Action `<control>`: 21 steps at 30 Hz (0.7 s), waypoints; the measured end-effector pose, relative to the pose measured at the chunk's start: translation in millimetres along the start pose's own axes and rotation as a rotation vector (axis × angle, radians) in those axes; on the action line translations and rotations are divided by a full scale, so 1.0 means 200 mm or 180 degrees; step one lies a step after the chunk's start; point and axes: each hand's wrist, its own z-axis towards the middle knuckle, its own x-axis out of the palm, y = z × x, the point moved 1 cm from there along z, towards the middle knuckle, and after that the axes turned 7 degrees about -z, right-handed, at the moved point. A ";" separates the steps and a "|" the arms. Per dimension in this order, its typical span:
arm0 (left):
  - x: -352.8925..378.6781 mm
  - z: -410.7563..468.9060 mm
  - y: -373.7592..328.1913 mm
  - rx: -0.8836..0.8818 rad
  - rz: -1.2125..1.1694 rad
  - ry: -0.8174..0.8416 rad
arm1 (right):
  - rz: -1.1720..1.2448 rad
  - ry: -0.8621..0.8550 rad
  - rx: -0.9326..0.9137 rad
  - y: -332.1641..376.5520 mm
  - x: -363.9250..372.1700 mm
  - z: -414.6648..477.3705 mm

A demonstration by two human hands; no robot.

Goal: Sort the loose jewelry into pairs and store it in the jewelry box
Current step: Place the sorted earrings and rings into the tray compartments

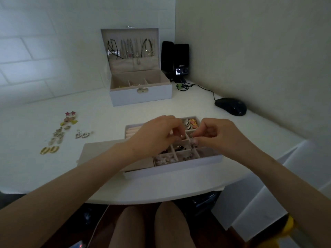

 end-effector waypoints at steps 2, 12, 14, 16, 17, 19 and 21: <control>-0.01 -0.02 0.02 -0.0079 -0.0022 -0.0103 | 0.0065 0.0163 -0.0041 0.01 0.03 0.00; -0.02 -0.13 0.13 -0.0287 -0.0214 -0.0267 | -0.0739 0.0394 -0.0111 0.03 0.00 0.00; -0.03 -0.14 0.13 -0.0299 -0.0225 -0.0265 | -0.0734 0.0368 -0.0164 0.04 0.01 0.02; -0.04 -0.15 0.14 -0.0296 -0.0184 -0.0265 | -0.0673 0.0413 -0.0203 0.06 0.04 0.03; -0.04 -0.15 0.14 -0.0311 -0.0151 -0.0290 | -0.0643 0.0453 -0.0227 0.08 0.06 0.05; -0.07 -0.18 0.16 -0.0394 -0.0069 -0.0381 | -0.0639 0.0538 -0.0316 0.12 0.11 0.09; -0.11 -0.23 0.19 -0.0519 0.0011 -0.0519 | -0.0662 0.0594 -0.0447 0.18 0.16 0.15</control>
